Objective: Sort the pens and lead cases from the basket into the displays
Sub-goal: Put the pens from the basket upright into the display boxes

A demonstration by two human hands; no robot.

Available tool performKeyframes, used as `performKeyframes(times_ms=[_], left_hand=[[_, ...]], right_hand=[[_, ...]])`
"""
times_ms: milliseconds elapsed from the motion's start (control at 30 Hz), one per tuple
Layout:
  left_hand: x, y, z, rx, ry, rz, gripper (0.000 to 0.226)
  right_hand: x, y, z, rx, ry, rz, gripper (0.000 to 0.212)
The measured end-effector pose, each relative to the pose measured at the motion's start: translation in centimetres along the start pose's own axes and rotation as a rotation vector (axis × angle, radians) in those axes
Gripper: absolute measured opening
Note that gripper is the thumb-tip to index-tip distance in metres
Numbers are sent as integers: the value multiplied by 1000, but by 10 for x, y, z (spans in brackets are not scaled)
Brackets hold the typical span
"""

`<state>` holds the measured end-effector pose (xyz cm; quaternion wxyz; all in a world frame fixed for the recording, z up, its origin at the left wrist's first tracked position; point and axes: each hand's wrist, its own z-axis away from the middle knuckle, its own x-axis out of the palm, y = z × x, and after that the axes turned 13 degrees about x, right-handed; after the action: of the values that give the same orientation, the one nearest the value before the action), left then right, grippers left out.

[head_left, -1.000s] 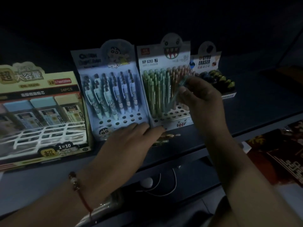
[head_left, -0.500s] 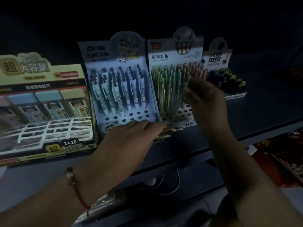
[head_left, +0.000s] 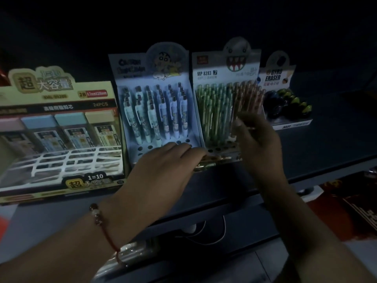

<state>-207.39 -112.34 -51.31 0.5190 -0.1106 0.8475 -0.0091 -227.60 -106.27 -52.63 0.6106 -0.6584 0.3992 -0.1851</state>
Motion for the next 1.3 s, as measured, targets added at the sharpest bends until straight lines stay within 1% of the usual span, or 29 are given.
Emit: performKeyframes(times_ms=[67,100,167,200,233,267,367,500,600,700,867,1000,1100,1133,1200,1300], left_hand=[[1,-3,-1,-5,8,-10,54],[1,-4,-1,-6,11,-7,49],[3,-6,-3,-1,9,5,40],[5,-6,-3,3,10,6,37],[6,-7,-4,9,8,5,36],[8,-6,-4,14,3,6,37],[13,-3,-3,20,-4,-6,43],[13,2,-5,5,3,-26,57],[10,7,-3,-11,-19,-31,61],[5,13,1,-11,-20,-27,63],[-1,20,0,-30,-33,19,59],[2,21,2,-49,-40,12,53],[5,24,1,-29,-10,29,36],[5,26,-1,-27,-1,39,35],[6,29,-2,-40,0,53,40],[6,34,-3,-72,-2,45,44]], right_hand=[[-9,-15,8,4,-55,-58,15],[-12,-23,13,46,-144,-76,17],[-15,-33,28,160,-411,-82,27],[-16,-35,34,190,-524,-78,31],[-16,-35,37,196,-597,-75,32],[-18,-35,38,193,-632,-82,31],[-26,-32,36,221,-666,-110,29],[-43,-33,37,210,-653,-114,13],[-53,-32,39,217,-592,-122,13],[-61,-30,40,288,-547,-171,14],[-77,-27,38,402,-462,-314,33],[-92,-21,33,466,-383,-466,23],[-99,-14,28,469,-329,-531,20],[-100,-12,26,466,-311,-561,20],[-102,-11,23,464,-257,-615,24],[-104,-10,19,435,-181,-654,24]])
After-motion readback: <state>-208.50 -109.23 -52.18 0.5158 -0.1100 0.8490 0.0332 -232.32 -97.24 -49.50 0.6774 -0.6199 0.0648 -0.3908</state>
